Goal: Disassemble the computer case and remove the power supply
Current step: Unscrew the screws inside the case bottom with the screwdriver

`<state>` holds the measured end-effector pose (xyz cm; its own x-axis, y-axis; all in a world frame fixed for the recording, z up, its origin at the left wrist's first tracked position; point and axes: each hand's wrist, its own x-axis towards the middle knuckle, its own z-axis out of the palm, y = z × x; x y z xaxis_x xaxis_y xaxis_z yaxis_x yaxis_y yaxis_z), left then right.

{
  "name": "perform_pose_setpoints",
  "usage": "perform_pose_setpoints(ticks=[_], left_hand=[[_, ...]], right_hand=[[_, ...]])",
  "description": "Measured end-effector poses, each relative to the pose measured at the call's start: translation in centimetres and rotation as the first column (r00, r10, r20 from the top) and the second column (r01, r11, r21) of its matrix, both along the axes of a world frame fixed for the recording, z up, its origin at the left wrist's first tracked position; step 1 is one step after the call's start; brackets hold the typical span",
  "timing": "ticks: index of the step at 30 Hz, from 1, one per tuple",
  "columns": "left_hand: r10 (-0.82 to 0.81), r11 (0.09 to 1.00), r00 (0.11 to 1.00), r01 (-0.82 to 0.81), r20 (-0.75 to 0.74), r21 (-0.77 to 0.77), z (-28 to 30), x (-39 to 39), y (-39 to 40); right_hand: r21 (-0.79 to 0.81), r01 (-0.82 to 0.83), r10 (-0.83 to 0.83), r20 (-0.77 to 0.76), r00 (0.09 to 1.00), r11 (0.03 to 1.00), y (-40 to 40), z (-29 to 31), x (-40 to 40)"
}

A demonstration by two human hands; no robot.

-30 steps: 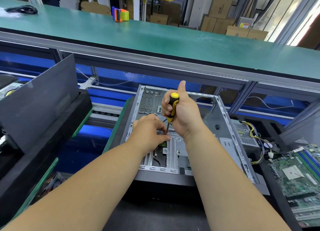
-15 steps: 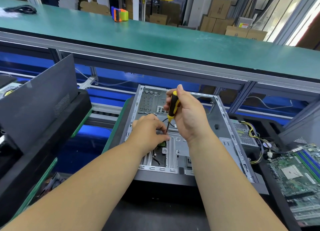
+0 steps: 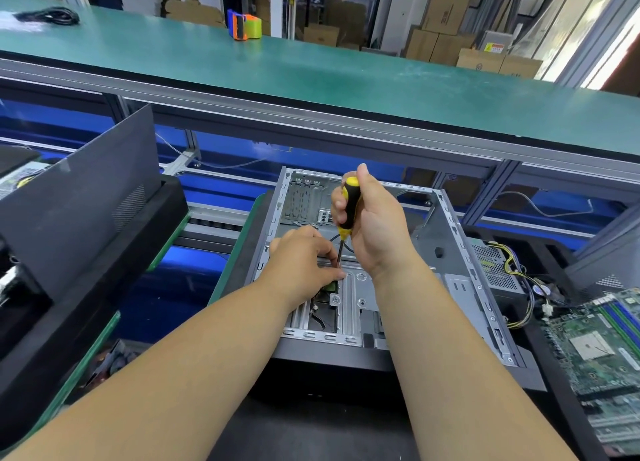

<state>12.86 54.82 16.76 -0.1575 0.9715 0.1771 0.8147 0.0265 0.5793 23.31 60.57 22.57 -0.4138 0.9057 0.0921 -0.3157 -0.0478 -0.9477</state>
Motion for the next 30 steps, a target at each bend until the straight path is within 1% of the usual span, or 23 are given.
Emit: perform_pose_setpoints(ticks=[6, 13, 16, 18, 21, 22, 25, 28, 30], left_hand=[[-0.005, 1.000, 1.000, 0.005, 0.018, 0.005, -0.1, -0.1, -0.1], [-0.005, 1.000, 1.000, 0.005, 0.031, 0.002, -0.1, -0.1, -0.1], [0.003, 1.000, 0.999, -0.003, 0.043, -0.001, -0.1, -0.1, -0.1], [0.007, 1.000, 0.999, -0.006, 0.053, -0.007, 0.0, 0.0, -0.1], [0.017, 1.000, 0.998, -0.016, 0.060, -0.014, 0.2, 0.0, -0.1], [0.019, 1.000, 0.998, -0.018, 0.064, -0.015, 0.2, 0.1, -0.1], [0.020, 1.000, 0.998, -0.019, 0.067, -0.015, 0.3, 0.1, -0.2], [0.010, 1.000, 0.998, -0.009, 0.066, -0.016, 0.3, 0.0, -0.2], [0.004, 1.000, 0.998, -0.003, 0.062, -0.012, 0.3, 0.0, -0.3]], right_hand=[[-0.030, 0.066, -0.065, 0.050, 0.997, 0.997, 0.4, 0.6, -0.2], [-0.100, -0.007, 0.010, 0.033, 0.999, 0.995, 0.6, 1.0, -0.8], [-0.124, 0.000, -0.004, -0.032, 0.999, 0.992, 0.6, 0.8, -0.8], [-0.111, 0.006, -0.014, -0.071, 0.997, 0.994, 0.4, 0.6, -0.7], [-0.079, 0.027, -0.033, -0.074, 0.997, 0.997, 0.1, 0.6, 0.0], [-0.050, 0.034, -0.036, -0.051, 0.998, 0.998, 0.0, 0.7, 0.3], [0.082, 0.105, -0.113, 0.096, 0.989, 0.991, -0.7, 0.6, 0.9], [0.103, 0.162, -0.171, 0.087, 0.981, 0.981, -1.1, 0.3, 1.1], [0.110, 0.169, -0.181, 0.102, 0.978, 0.979, -1.3, 0.3, 1.1]])
